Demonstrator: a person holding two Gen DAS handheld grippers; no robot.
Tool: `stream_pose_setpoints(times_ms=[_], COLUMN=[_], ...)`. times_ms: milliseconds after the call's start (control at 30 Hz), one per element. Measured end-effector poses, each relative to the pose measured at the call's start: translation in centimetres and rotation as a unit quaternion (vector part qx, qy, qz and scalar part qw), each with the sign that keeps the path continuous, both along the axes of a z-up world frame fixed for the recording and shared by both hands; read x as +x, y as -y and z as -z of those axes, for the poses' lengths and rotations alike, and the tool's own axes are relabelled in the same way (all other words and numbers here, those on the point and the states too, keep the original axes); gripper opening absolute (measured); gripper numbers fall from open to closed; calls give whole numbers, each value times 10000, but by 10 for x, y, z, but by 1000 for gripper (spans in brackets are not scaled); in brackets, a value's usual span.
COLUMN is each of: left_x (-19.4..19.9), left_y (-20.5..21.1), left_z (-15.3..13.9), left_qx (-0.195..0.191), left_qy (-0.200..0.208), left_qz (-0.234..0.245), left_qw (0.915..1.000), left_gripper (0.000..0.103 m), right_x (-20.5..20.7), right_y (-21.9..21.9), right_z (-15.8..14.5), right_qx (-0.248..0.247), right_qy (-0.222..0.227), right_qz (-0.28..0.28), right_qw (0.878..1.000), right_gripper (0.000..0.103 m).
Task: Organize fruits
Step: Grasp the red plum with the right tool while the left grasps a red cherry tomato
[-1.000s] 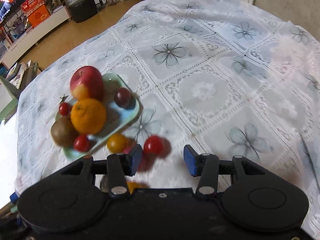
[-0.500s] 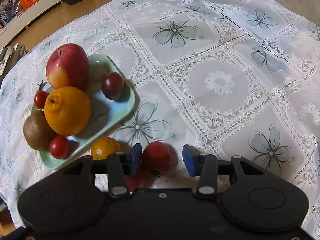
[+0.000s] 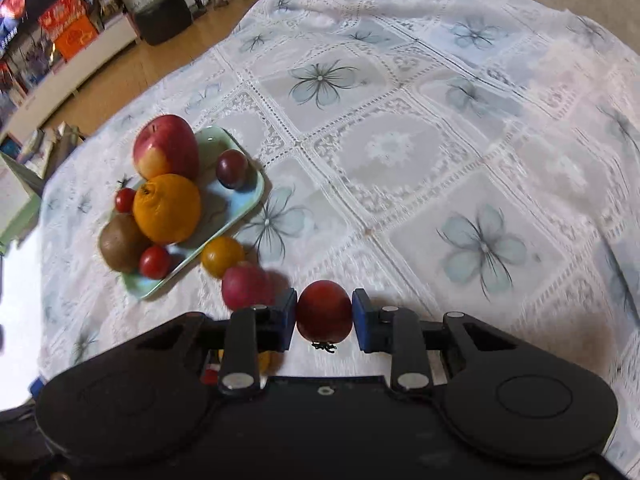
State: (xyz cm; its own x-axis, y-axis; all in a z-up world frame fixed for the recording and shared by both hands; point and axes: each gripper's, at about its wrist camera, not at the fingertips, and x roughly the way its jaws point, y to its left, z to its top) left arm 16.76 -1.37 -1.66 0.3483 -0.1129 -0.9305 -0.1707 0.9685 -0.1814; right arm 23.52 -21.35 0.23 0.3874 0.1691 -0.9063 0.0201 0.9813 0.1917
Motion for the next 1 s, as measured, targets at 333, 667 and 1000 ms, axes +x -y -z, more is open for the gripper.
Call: stream_pose_setpoints(times_ms=[333,667,1000], left_x=[2,3,14], left_y=[27,37,32], left_z=[8,19,31], left_qx=[-18,-205,-208], left_qy=[235,70,-37], left_qz=[230,273,44], left_qw=[9995,9994,9998], left_gripper=[44,45,43], right_x=[-18,-14,-17], right_y=[14,12,7], right_z=[-9,0,-2], right_qx=[112,72,29], right_qy=[132,28,55], right_qz=[4,-101,-248], right_qw=[9998,9999,9997], right_gripper=[30,30,30])
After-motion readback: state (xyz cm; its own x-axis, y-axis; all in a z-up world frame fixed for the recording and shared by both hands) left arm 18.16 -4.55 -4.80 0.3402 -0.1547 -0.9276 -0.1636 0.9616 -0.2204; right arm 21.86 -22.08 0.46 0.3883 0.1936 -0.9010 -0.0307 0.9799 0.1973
